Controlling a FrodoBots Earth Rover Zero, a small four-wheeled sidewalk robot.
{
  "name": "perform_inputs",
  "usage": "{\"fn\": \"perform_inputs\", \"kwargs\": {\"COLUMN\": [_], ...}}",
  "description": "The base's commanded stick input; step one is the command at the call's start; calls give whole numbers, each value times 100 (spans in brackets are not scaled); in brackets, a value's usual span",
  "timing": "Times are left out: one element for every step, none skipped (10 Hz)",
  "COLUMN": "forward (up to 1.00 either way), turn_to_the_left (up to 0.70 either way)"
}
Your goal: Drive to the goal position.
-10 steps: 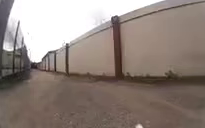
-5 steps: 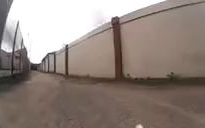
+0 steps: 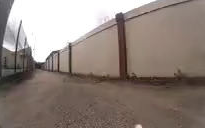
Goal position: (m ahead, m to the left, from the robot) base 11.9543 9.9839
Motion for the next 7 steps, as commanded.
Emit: {"fn": "perform_inputs", "kwargs": {"forward": [30, 30, 30, 30, 30, 30, 30], "turn_to_the_left": [1, 33, 60, 60, 60, 60, 60]}}
